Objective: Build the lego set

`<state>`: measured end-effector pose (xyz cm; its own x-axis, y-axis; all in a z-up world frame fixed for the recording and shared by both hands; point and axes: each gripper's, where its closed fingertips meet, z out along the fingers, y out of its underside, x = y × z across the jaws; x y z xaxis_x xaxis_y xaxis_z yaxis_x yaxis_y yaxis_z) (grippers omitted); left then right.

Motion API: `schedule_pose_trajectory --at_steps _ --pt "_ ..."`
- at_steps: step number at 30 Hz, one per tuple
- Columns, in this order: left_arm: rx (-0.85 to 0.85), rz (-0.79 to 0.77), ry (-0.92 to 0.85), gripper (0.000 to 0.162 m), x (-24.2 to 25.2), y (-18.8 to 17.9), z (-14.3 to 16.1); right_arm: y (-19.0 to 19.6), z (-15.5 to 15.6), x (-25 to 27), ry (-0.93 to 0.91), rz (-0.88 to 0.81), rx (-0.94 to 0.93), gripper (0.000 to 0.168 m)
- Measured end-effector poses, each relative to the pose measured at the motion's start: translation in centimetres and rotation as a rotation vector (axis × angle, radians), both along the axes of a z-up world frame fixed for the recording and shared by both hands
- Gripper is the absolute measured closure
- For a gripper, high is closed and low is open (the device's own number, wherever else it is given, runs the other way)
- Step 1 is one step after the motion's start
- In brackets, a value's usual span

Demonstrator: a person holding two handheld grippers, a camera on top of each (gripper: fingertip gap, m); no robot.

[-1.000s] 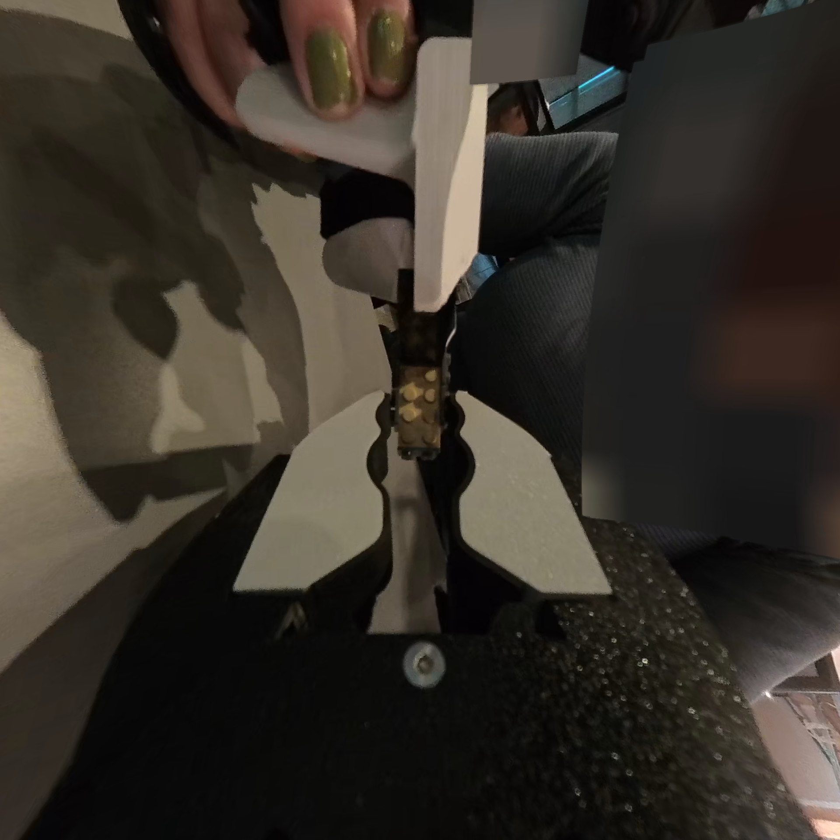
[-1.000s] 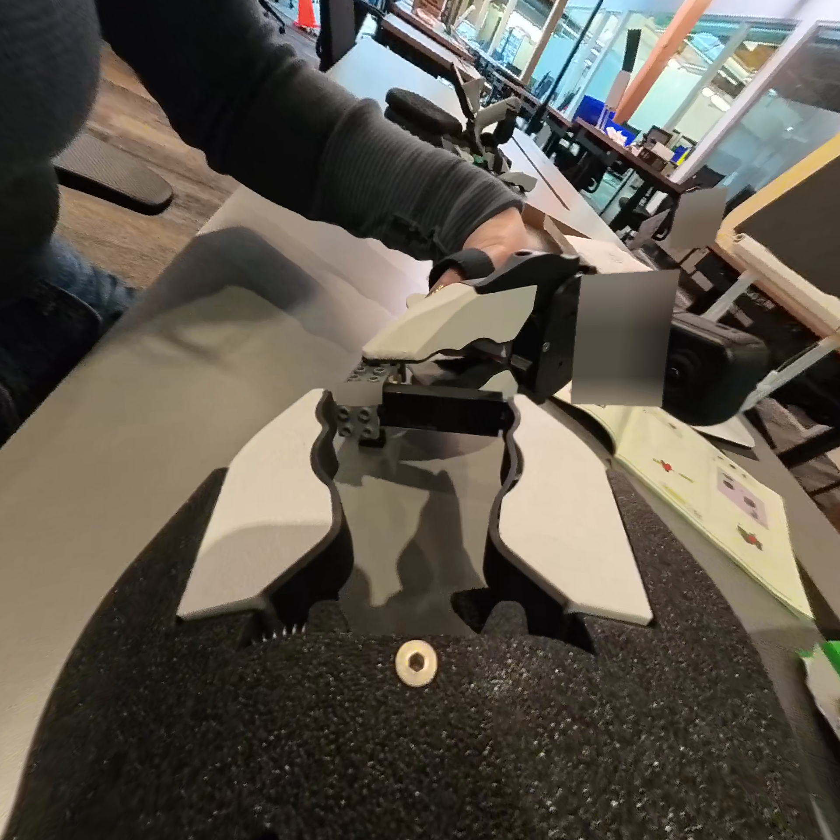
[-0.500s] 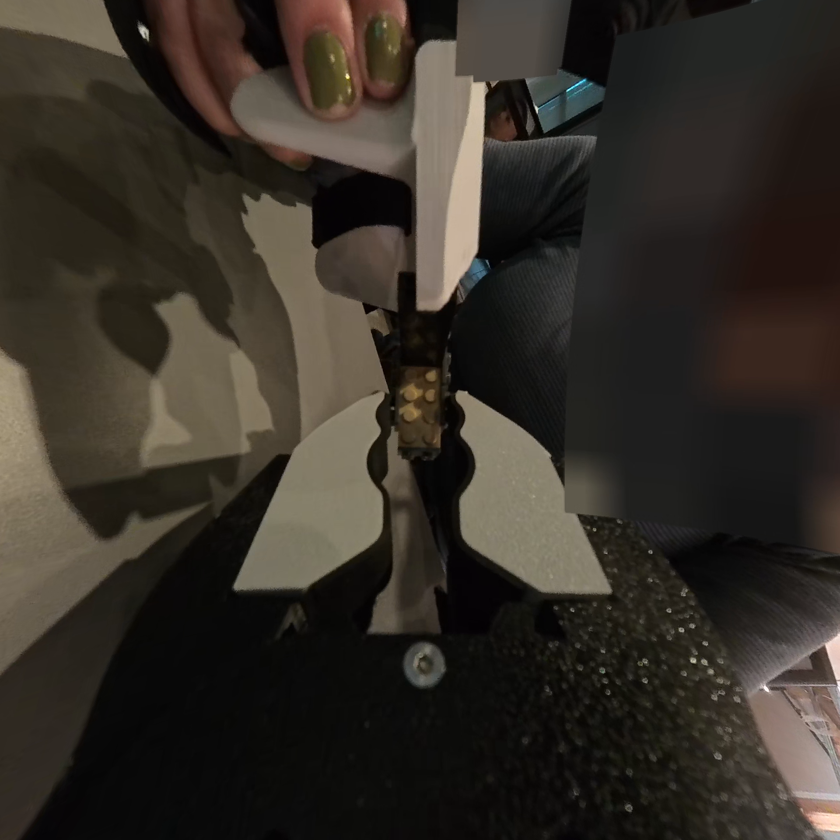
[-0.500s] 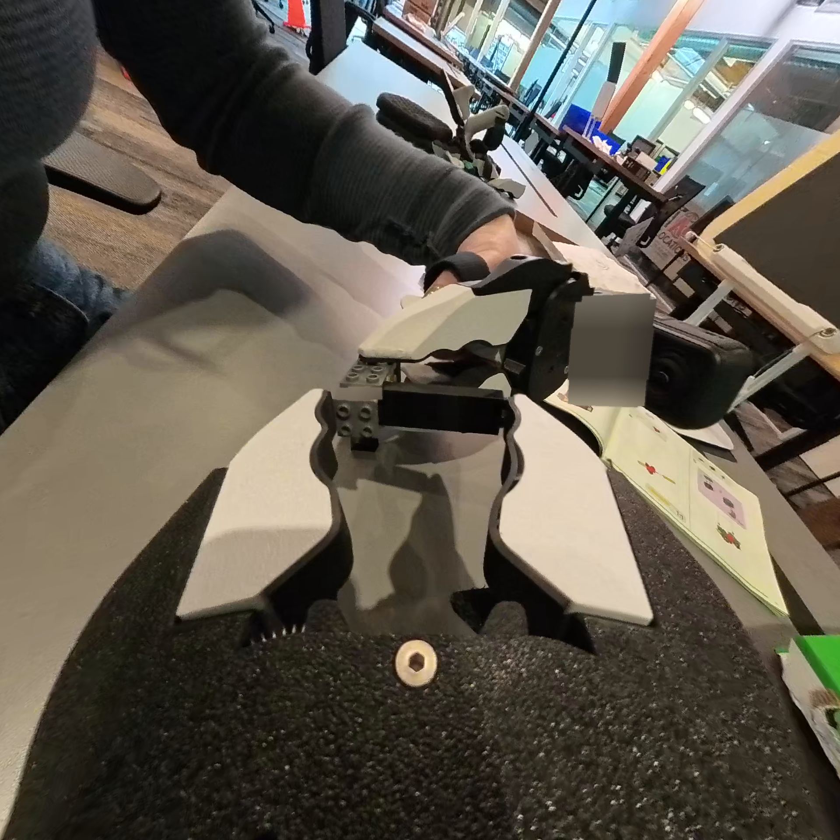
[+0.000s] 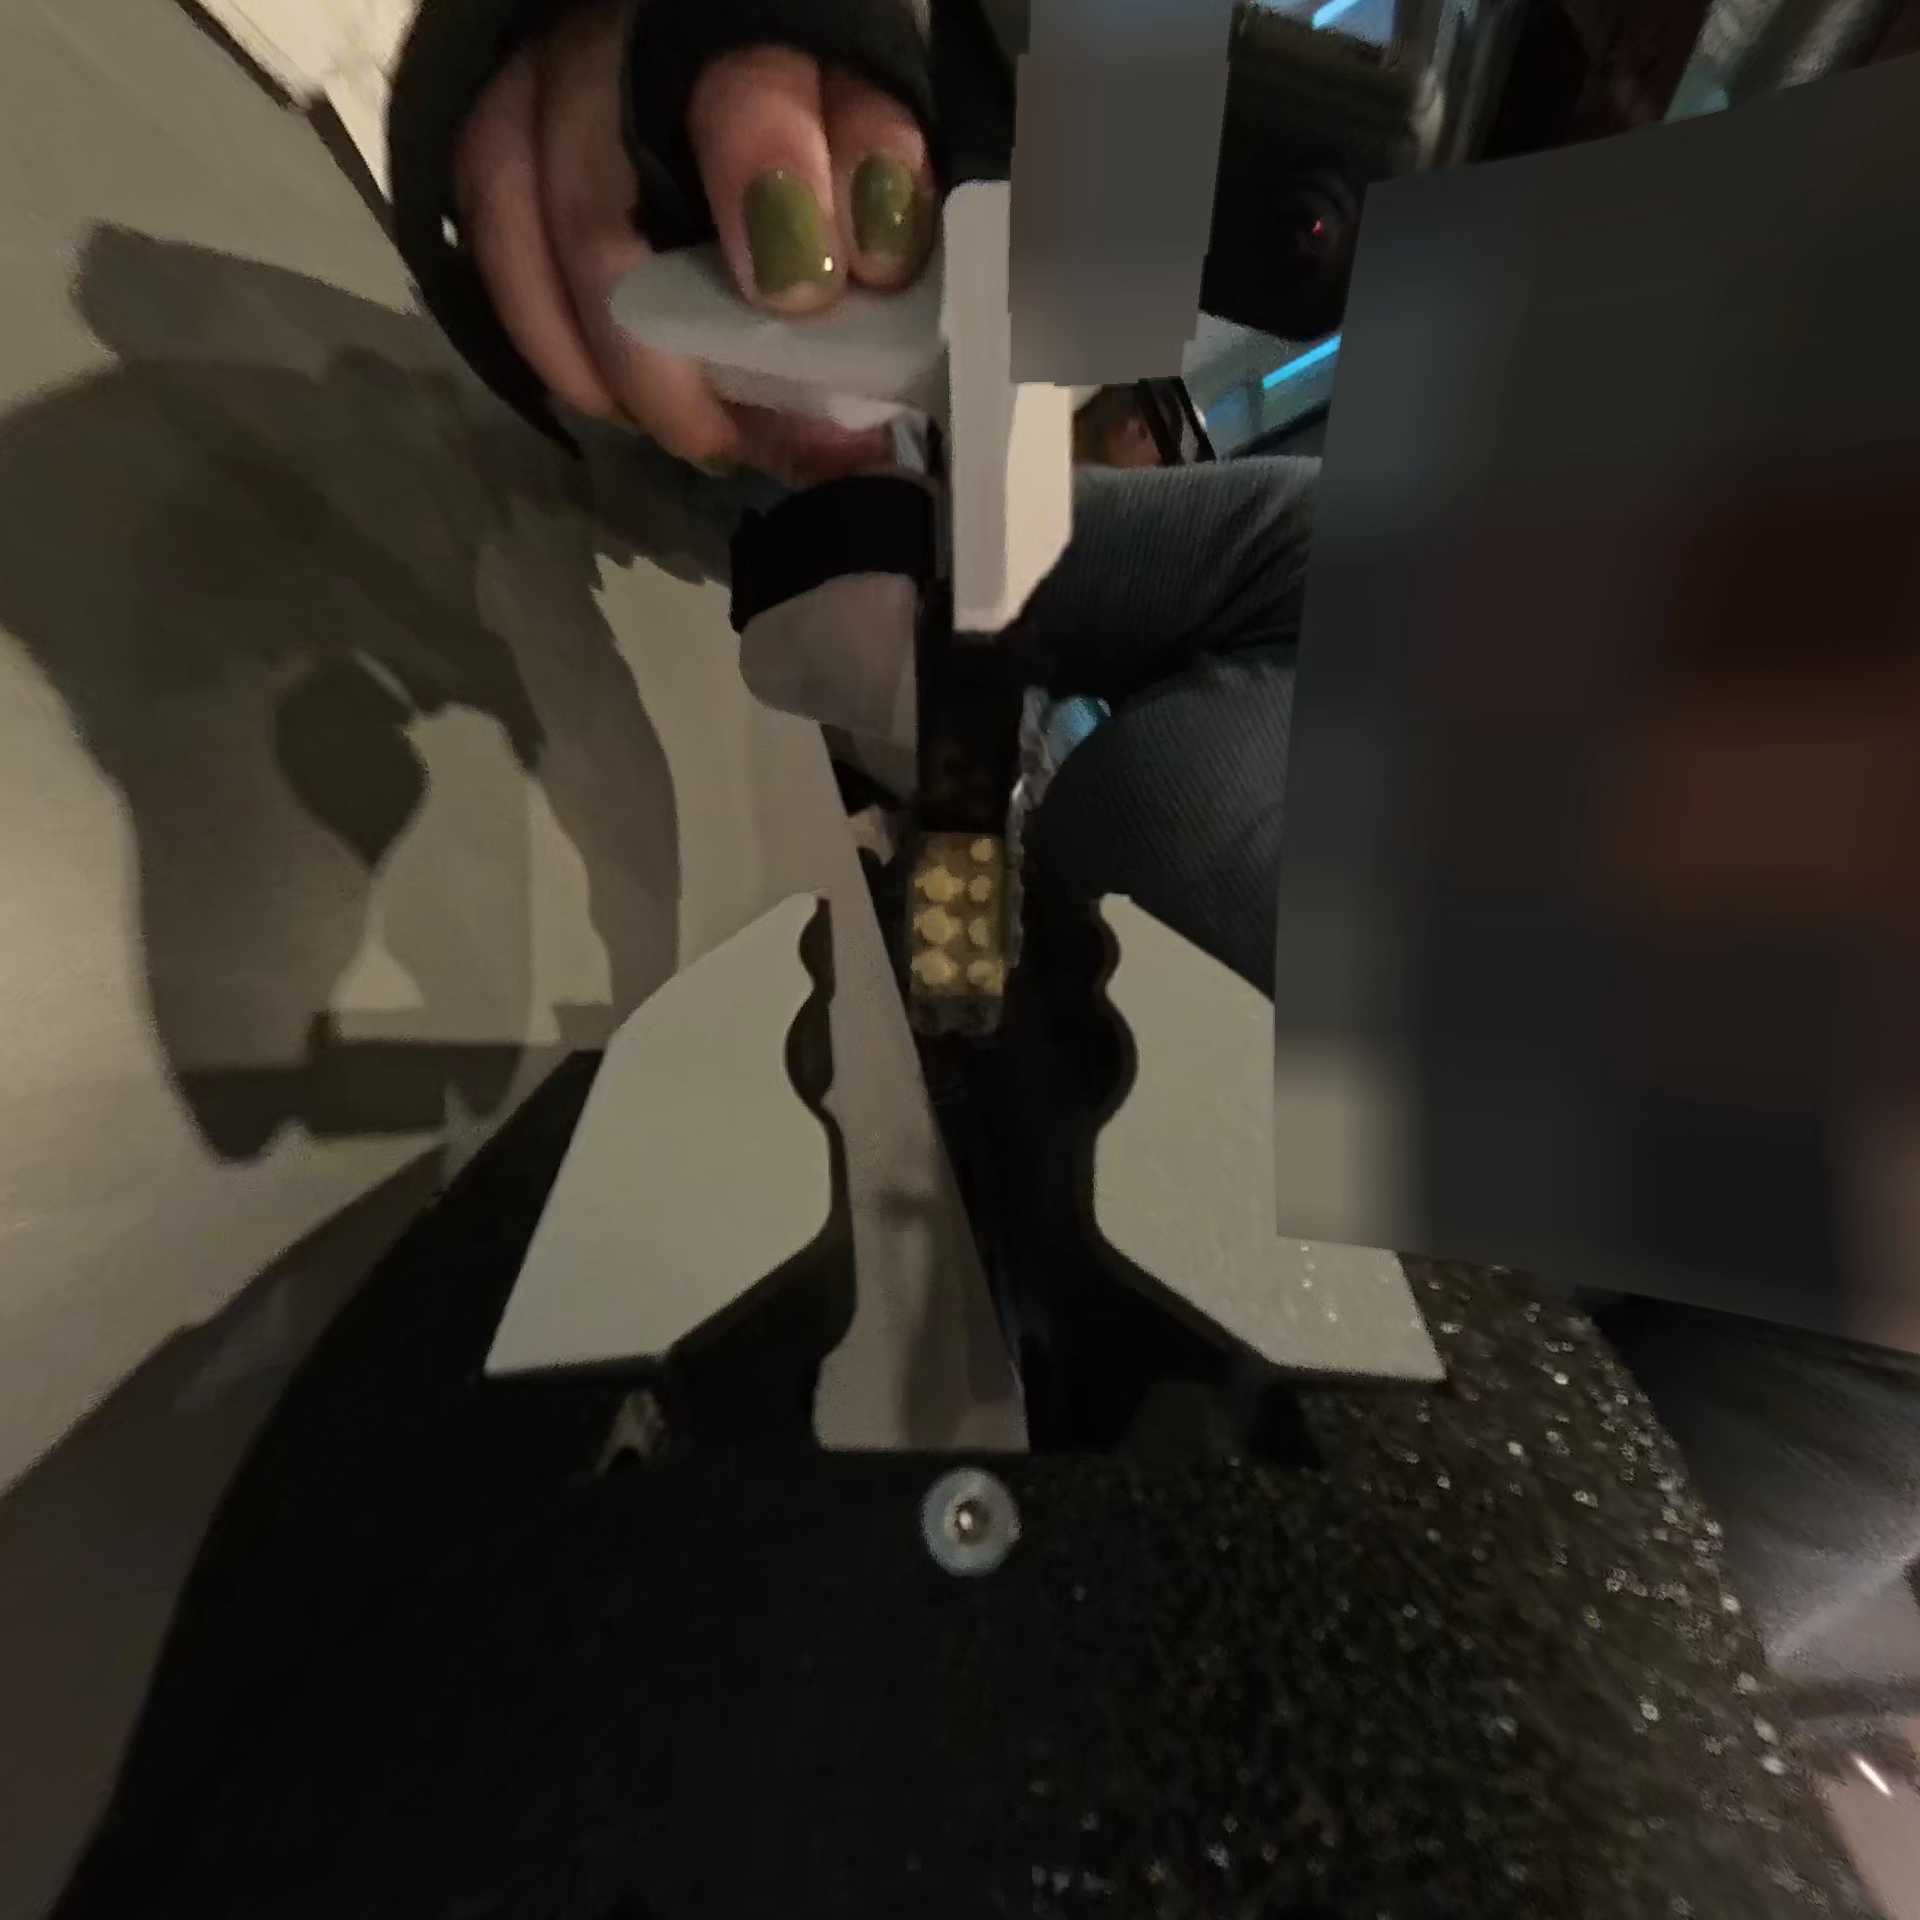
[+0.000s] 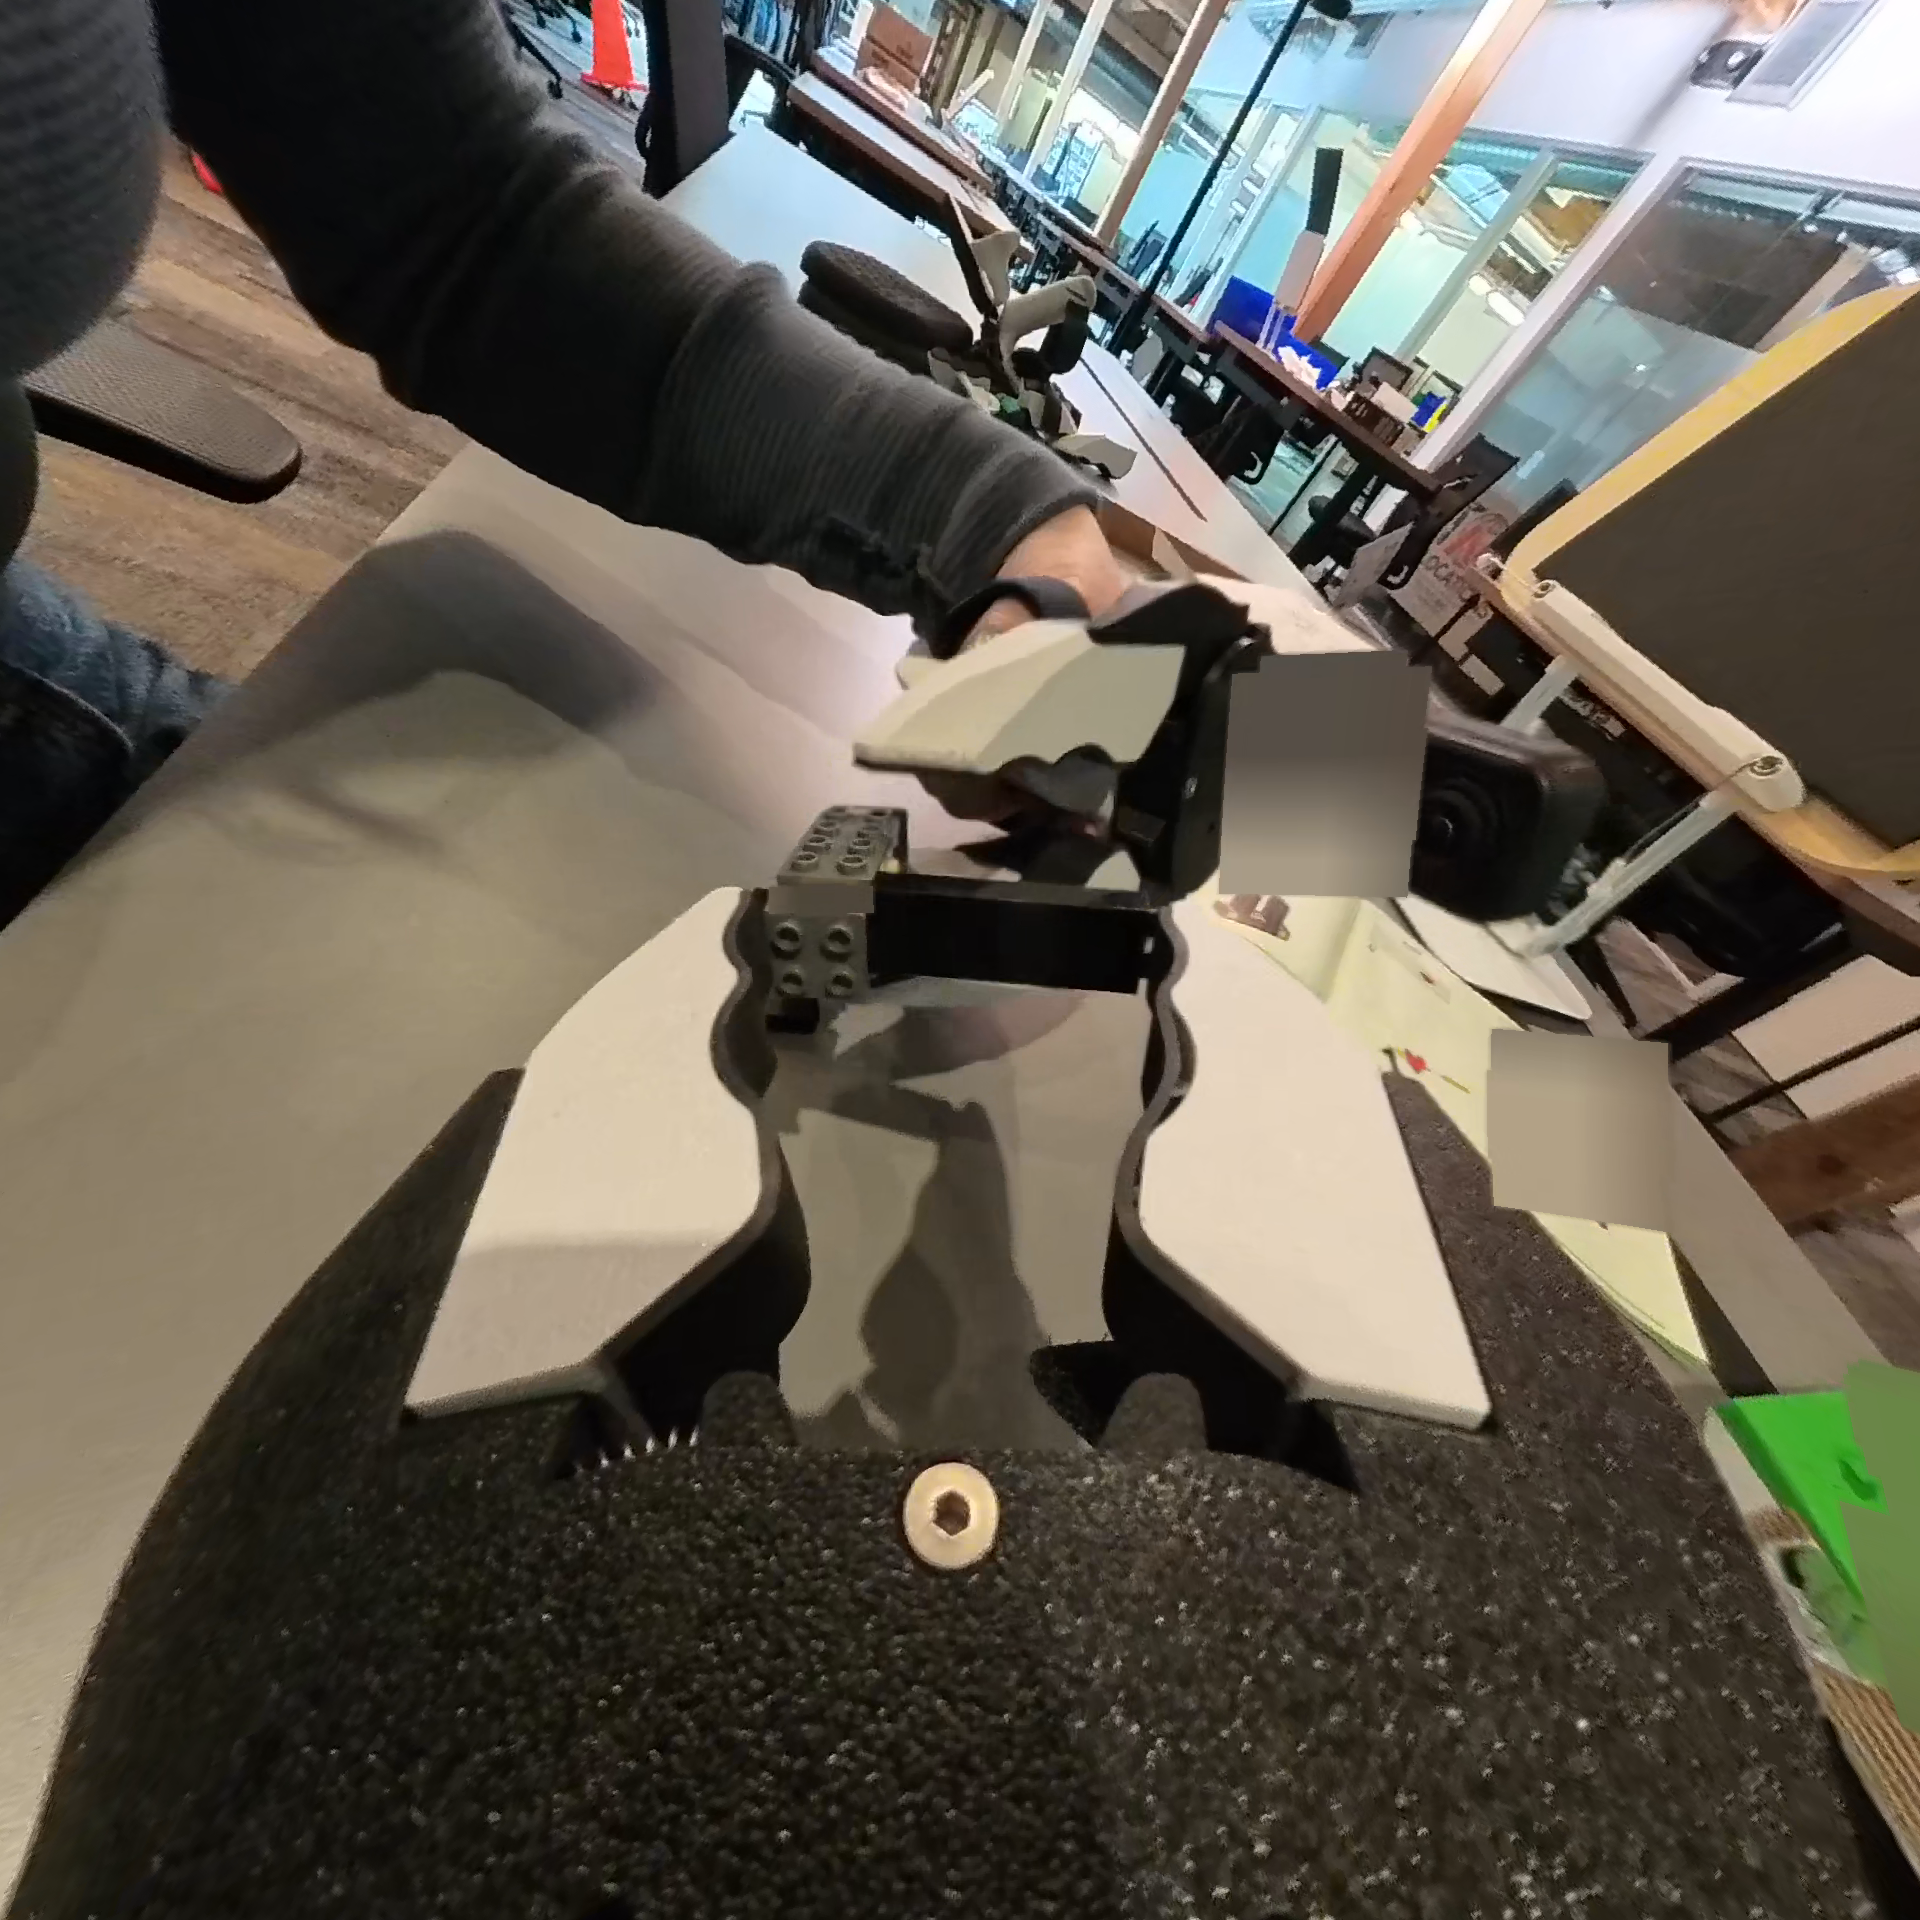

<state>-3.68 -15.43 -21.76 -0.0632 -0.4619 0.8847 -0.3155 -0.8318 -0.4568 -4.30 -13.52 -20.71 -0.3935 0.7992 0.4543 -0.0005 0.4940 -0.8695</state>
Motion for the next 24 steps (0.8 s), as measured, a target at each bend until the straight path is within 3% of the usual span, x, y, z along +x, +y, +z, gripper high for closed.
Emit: schedule_pose_trajectory --at_steps 4,9,14,24 --pt "0.152 0.231 0.099 0.105 -2.5 1.5 -0.8 0.8 0.1 0.2 0.005 -0.03 -0.011 0.099" --pt "0.454 0.429 0.436 0.111 -6.5 0.1 -3.3 2.0 0.1 0.4 0.003 -0.066 -0.052 0.099" --pt "0.599 0.388 0.701 0.114 -7.4 -3.1 -6.0 2.2 -0.4 0.3 -0.016 -0.071 -0.057 0.099" --pt "0.712 0.349 0.815 0.127 -5.6 -2.8 -8.2 1.8 -1.1 0.3 -0.05 -0.049 -0.046 0.099"
